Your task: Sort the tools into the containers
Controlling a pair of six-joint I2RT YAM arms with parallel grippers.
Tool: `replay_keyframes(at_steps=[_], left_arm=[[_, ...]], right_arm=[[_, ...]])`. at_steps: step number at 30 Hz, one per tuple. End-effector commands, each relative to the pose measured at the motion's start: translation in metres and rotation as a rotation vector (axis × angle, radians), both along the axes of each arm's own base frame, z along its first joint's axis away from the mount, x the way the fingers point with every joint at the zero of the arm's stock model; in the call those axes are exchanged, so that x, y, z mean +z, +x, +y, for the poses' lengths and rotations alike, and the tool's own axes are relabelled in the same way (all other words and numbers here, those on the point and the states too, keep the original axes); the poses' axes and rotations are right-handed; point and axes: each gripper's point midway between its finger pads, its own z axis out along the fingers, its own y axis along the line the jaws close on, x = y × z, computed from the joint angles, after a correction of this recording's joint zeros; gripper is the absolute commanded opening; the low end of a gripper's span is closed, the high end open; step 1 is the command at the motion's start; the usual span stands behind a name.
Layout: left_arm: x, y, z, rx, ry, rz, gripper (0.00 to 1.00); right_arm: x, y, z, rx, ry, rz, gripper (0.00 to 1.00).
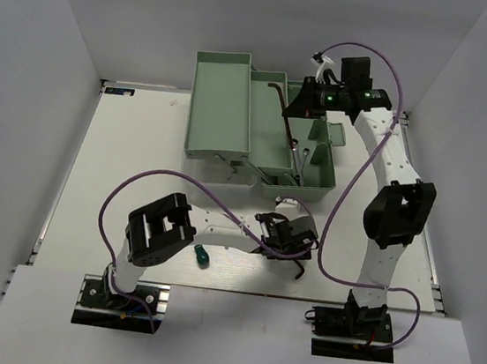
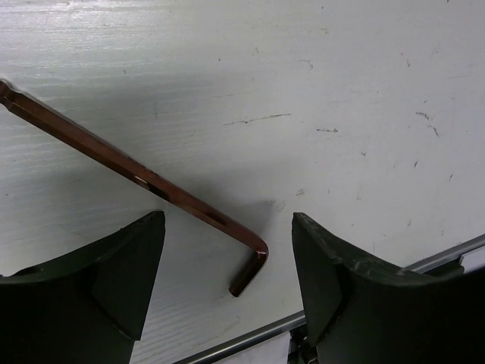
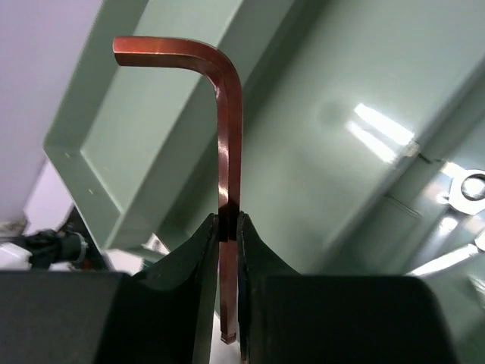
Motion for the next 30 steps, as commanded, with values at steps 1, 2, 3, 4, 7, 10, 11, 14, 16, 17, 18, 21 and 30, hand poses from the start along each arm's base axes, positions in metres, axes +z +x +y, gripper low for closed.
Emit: replay_keyframes(at_steps=[1, 2, 3, 4, 7, 10, 11, 14, 16, 17, 18, 21, 30], left_arm=[[-0.022, -0.015, 0.026, 0.013, 0.106, 0.040, 0.79], [-0.023, -0.016, 0.028, 0.013, 0.116, 0.044, 0.79], [-0.024, -0.017, 0.031, 0.022, 0.127, 0.052, 0.79], [-0.021, -0.015, 0.029, 0.026, 0.120, 0.042, 0.79], [-0.023, -0.014, 0.032, 0.031, 0.143, 0.040, 0.79], [-0.023, -0.019, 0.034, 0.038, 0.157, 0.052, 0.79], [-0.024, -0.020, 0.037, 0.039, 0.170, 0.056, 0.79], [-0.026, -0.021, 0.040, 0.063, 0.187, 0.073, 0.79], [-0.031, -0.022, 0.044, 0.064, 0.209, 0.079, 0.79], [-0.032, -0.023, 0.046, 0.074, 0.214, 0.086, 0.79], [-0.029, -0.023, 0.045, 0.075, 0.214, 0.086, 0.79], [-0.029, -0.026, 0.042, 0.067, 0.237, 0.088, 0.78], [-0.039, -0.022, 0.053, 0.081, 0.427, 0.099, 0.72]], right_arm=[[0.026, 0.008, 0.024, 0.002, 0.112, -0.020, 0.00], [0.024, 0.010, 0.026, -0.004, 0.118, -0.018, 0.00], [0.016, 0.011, 0.031, -0.007, 0.122, 0.012, 0.00], [0.006, 0.010, 0.034, -0.007, 0.119, 0.039, 0.00], [-0.009, 0.006, 0.043, 0.009, 0.117, 0.090, 0.11], [-0.023, 0.003, 0.047, 0.018, 0.108, 0.134, 0.42], [-0.025, 0.002, 0.047, 0.021, 0.103, 0.138, 0.44], [-0.017, 0.002, 0.040, 0.017, 0.092, 0.111, 0.49], [-0.009, -0.003, 0.033, 0.013, 0.061, 0.083, 0.49], [-0.006, -0.002, 0.027, -0.003, 0.044, 0.066, 0.50], [0.011, -0.006, 0.020, 0.005, 0.019, -0.019, 0.50], [0.036, -0.003, -0.036, -0.202, -0.177, -0.166, 0.49], [-0.007, -0.066, -0.175, -0.578, -0.433, -0.333, 0.44]])
